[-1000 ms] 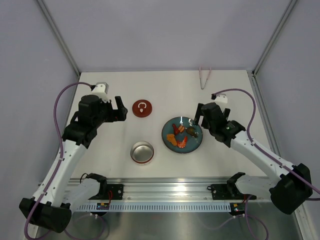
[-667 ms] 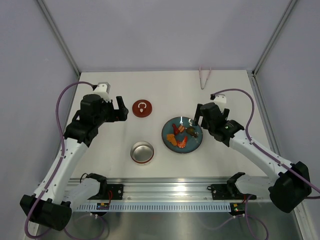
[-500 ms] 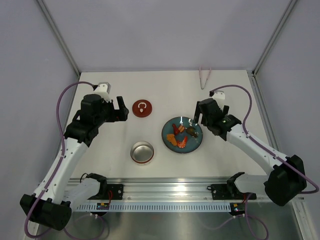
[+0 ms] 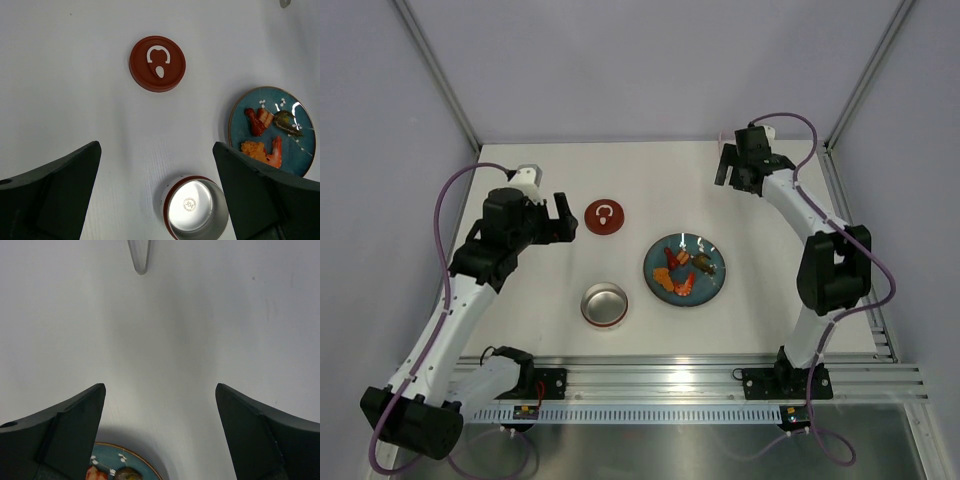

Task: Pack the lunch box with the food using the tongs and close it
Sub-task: Move the clamp to the center of the board.

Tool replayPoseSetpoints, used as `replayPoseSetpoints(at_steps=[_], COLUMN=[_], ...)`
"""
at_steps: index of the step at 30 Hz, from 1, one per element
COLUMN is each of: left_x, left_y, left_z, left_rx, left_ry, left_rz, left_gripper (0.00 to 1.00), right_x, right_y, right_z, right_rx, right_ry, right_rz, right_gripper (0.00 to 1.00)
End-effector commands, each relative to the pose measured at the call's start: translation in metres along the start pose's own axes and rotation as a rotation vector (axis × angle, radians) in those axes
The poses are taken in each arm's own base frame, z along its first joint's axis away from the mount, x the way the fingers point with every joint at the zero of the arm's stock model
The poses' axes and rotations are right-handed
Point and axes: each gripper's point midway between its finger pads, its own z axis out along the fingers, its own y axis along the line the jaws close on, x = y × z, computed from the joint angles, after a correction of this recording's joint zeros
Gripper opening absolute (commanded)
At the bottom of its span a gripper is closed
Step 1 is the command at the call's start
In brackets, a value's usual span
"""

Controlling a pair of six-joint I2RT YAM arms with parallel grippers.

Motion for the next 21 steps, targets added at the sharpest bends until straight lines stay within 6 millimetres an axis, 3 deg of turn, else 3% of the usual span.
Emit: replayPoseSetpoints(at_steps=[1,3,5,6,8,9,10,12,13,14,16,18,19,21], left_x=[-0.014,-0.014,-0.013,-0.014,-0.014,-0.014,-0.013,-0.013,-0.014,-0.013,-0.013,-0.013,-0.012,-0.012], left_y=[-0.004,-0.003,-0.003,0.001,0.002,0.001,0.001,0.002,0.002,0.002,0.003,0.004,0.004,0.005], left_z=[0.000,0.000,0.002,0.003,0.004,0.005,0.006,0.007,0.007,0.008,0.010,0.011,0.012,0.013], left_rx=[0.006,0.006,0.005,-0.020,-0.023,-0.022,-0.022,-0.027,-0.028,-0.028,-0.034,-0.039,-0.040,-0.046], left_ry=[-0.043,-0.043,-0.036,-0.042,-0.042,-0.040,-0.035,-0.032,-0.033,-0.030,-0.025,-0.025,-0.021,-0.017], left_rz=[0.009,0.013,0.014,0.013,0.013,0.013,0.013,0.014,0.014,0.015,0.016,0.015,0.017,0.017], left_gripper=[0.99,0.99,0.99,0.99,0.99,0.99,0.99,0.99,0.99,0.99,0.99,0.99,0.99,0.99], right_x=[-0.009,-0.024,-0.021,-0.032,-0.024,-0.036,-0.025,-0.040,-0.030,-0.044,-0.032,-0.046,-0.035,-0.047], right_y=[0.009,0.016,0.019,0.024,0.024,0.027,0.025,0.026,0.024,0.027,0.025,0.028,0.026,0.031], right_z=[0.019,0.027,0.048,0.051,0.075,0.079,0.095,0.104,0.118,0.119,0.138,0.144,0.157,0.162], right_rx=[-0.038,-0.048,-0.038,-0.042,-0.015,-0.017,0.003,0.020,0.036,0.030,0.050,0.044,0.052,0.042], right_ry=[0.036,0.013,0.028,0.008,0.033,0.009,0.039,0.010,0.033,0.007,0.039,0.012,0.037,0.011], right_rz=[-0.039,-0.029,-0.034,-0.030,-0.040,-0.031,-0.041,-0.033,-0.043,-0.038,-0.053,-0.049,-0.054,-0.048], right_gripper=[1.00,1.00,0.99,0.99,1.00,1.00,1.00,1.00,0.99,0.99,0.99,1.00,0.99,0.99])
